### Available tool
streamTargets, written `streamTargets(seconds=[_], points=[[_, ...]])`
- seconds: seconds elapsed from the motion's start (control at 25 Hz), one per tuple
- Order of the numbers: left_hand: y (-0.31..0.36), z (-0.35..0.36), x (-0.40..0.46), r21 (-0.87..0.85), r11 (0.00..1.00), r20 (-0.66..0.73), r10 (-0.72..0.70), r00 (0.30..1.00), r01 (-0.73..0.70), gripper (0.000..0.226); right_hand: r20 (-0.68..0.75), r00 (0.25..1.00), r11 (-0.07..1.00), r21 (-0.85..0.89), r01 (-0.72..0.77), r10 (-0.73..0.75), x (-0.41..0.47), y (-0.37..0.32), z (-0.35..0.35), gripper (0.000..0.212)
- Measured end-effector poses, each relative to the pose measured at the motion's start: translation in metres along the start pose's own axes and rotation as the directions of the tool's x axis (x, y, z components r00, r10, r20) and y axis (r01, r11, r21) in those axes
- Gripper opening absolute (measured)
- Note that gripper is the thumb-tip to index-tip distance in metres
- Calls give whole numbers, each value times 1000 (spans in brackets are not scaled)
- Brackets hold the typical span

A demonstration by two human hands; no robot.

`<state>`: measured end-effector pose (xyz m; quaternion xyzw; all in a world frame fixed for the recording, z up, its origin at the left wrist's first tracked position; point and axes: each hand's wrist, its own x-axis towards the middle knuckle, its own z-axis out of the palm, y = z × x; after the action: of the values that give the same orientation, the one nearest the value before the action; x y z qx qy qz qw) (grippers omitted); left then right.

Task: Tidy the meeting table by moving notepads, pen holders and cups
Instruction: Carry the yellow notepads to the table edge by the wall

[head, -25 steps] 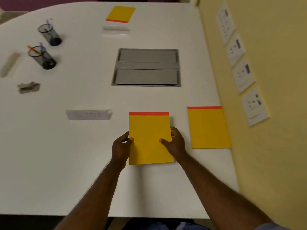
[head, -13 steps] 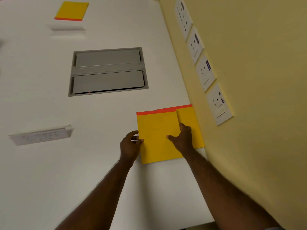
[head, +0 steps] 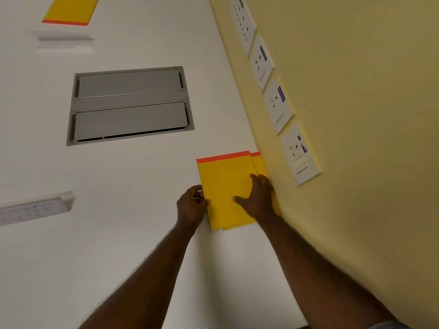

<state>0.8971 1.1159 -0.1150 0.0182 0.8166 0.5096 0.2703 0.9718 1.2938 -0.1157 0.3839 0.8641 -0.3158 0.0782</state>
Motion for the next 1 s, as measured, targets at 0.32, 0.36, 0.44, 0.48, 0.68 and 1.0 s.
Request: streamTargets(seconds=[0.32,0.36,0.44,0.48,0.68,1.0], points=[[4,13,0,48,996,89,73,993,-78,41,-2,1000,995,-92,31,-31,-7,13,3,96],[5,14,-1,51,995,93,81,992,-86,40,4,1000,996,-87,21,-21,-7,14,3,98],[6,17,-2,63,993,108,95,990,-102,37,10,1000,997,-81,6,-5,-8,15,2,100],[7,18,-3,69,992,119,99,988,-108,33,10,1000,997,-80,5,-4,-8,15,2,101],[10,20,-1,109,988,170,87,982,-107,23,15,1000,996,-91,9,-8,-8,18,0,101],[8,26,-3,90,993,244,52,968,-76,43,32,999,993,-120,10,-6,-10,24,2,96]])
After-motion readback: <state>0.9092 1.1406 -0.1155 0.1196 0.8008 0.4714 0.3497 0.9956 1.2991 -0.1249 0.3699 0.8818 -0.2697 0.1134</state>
